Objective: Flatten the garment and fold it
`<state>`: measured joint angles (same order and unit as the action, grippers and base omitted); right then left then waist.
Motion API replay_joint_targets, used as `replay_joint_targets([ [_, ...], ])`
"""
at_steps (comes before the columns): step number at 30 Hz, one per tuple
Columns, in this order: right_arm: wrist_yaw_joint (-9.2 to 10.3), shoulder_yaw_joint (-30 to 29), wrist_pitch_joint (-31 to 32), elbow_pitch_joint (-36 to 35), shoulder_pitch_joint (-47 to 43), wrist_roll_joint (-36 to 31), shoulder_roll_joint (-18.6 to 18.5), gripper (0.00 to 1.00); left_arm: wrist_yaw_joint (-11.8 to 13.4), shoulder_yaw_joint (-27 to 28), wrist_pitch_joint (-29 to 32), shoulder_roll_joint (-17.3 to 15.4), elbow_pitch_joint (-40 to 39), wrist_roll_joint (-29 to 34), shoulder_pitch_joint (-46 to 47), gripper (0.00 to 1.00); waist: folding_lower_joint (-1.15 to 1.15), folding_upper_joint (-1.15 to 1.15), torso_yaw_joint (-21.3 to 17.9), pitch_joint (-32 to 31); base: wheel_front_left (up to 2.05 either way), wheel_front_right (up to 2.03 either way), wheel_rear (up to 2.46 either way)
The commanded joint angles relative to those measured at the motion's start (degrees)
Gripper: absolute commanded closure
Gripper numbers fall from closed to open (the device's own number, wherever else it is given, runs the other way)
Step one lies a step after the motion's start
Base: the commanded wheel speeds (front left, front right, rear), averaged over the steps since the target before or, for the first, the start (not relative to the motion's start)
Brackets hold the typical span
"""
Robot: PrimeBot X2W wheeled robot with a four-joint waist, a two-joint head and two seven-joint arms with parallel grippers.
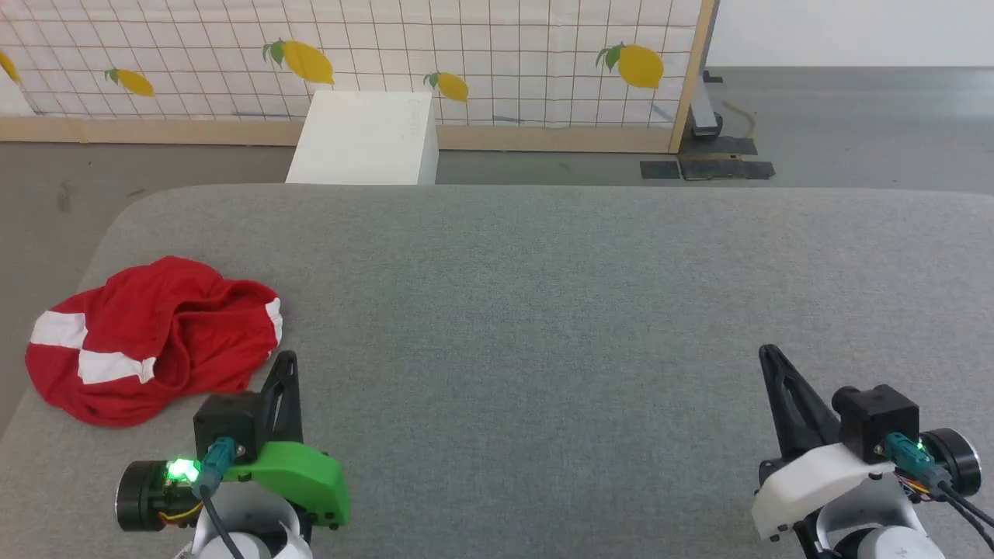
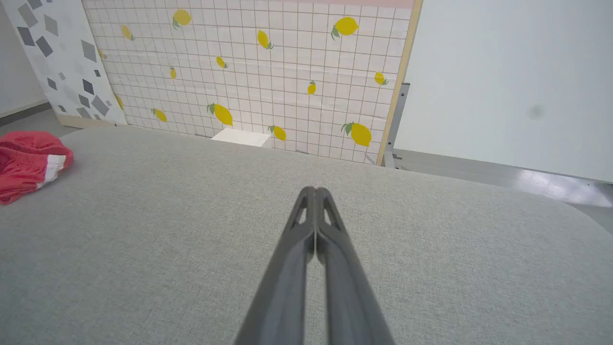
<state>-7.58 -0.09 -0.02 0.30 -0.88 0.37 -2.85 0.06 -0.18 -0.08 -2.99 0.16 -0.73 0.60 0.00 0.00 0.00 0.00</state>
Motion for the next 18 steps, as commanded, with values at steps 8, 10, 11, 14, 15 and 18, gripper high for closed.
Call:
replay_joint_targets([
  [8,0.09,0.1,0.0,-0.3,0.9,-0.4,0.0,1.00,-0.1,0.2,0.1,0.1,-0.2,0.7,-0.6,1.00,0.00,0.00,0.0,0.0,0.00,0.00,0.00],
  [10,0.09,0.1,0.0,-0.3,0.9,-0.4,0.0,1.00,-0.1,0.2,0.1,0.1,-0.2,0.7,-0.6,1.00,0.00,0.00,0.0,0.0,0.00,0.00,0.00],
  [11,0.09,0.1,0.0,-0.3,0.9,-0.4,0.0,1.00,-0.1,0.2,0.1,0.1,-0.2,0.7,-0.6,1.00,0.00,0.00,0.0,0.0,0.00,0.00,0.00],
  [14,0.09,0.1,0.0,-0.3,0.9,-0.4,0.0,1.00,-0.1,0.2,0.1,0.1,-0.2,0.7,-0.6,1.00,0.00,0.00,0.0,0.0,0.00,0.00,0.00],
  [15,0.09,0.1,0.0,-0.3,0.9,-0.4,0.0,1.00,-0.1,0.2,0.1,0.1,-0.2,0.7,-0.6,1.00,0.00,0.00,0.0,0.0,0.00,0.00,0.00],
  [18,0.09,0.1,0.0,-0.3,0.9,-0.4,0.0,1.00,-0.1,0.2,0.1,0.1,-0.2,0.7,-0.6,1.00,0.00,0.00,0.0,0.0,0.00,0.00,0.00],
])
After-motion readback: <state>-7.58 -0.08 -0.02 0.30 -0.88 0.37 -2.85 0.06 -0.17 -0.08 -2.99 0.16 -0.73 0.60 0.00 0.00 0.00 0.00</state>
